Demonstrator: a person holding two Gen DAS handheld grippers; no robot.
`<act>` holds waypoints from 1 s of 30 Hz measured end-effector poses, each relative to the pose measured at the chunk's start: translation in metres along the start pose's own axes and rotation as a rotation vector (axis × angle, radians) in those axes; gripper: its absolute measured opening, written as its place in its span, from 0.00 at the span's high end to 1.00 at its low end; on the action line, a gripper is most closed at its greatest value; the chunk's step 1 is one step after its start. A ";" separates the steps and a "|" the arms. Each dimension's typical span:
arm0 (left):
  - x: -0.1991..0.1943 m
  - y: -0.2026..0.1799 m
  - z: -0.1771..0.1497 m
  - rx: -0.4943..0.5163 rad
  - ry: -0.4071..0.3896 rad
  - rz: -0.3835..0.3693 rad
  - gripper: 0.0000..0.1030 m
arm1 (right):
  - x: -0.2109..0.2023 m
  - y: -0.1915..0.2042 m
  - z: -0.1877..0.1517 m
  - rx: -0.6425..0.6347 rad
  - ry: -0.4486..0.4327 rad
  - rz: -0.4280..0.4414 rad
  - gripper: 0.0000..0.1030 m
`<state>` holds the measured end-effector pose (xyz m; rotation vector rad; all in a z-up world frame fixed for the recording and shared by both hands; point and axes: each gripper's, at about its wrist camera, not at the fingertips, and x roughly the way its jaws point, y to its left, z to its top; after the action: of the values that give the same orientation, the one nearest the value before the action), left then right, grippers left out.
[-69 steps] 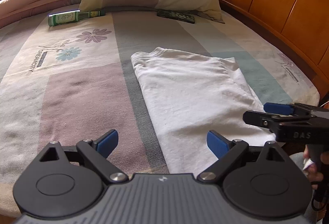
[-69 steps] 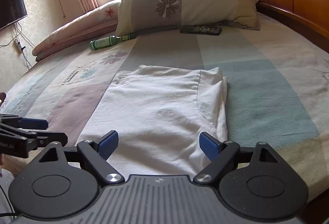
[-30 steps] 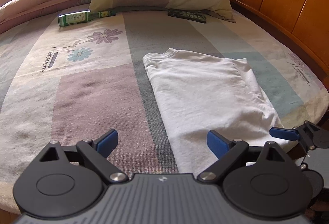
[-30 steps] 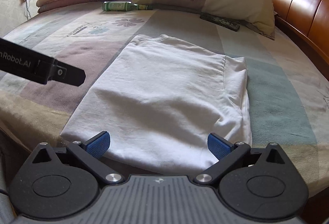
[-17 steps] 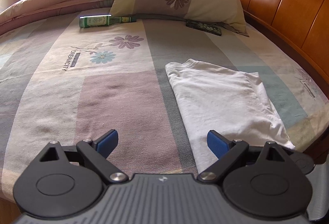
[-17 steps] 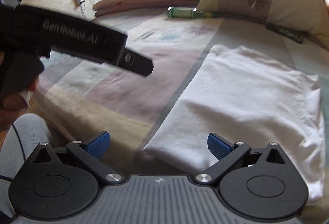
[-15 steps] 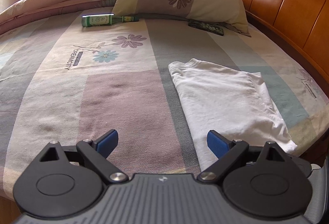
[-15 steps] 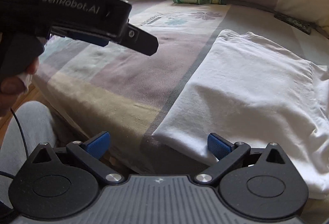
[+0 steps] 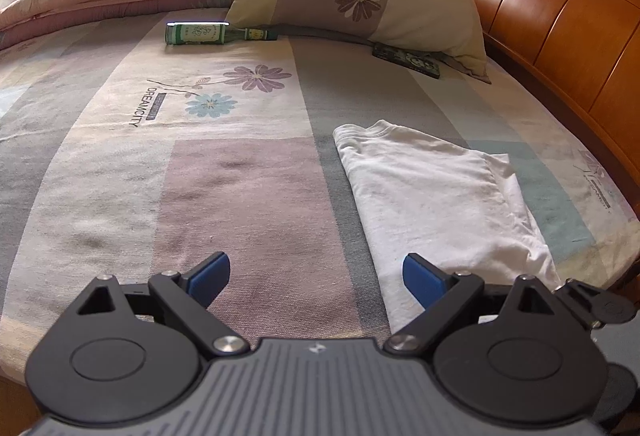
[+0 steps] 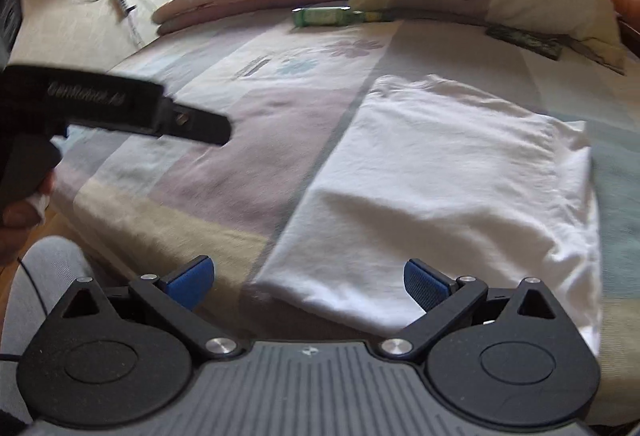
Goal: Fold clothes
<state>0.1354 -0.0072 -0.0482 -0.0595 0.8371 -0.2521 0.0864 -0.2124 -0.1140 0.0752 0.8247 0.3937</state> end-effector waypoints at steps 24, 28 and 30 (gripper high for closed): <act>0.029 -0.033 0.019 0.059 0.045 -0.046 0.09 | 0.015 -0.126 0.019 0.390 -0.126 0.039 0.02; 0.041 -0.029 0.025 0.006 0.039 -0.115 0.09 | -0.011 -0.132 0.018 0.384 -0.181 0.011 0.00; 0.048 -0.028 0.029 -0.032 0.039 -0.168 0.09 | -0.019 -0.141 0.019 0.388 -0.188 0.034 0.00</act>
<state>0.1827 -0.0478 -0.0593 -0.1557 0.8762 -0.3991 0.1325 -0.3481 -0.1186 0.4812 0.7054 0.2497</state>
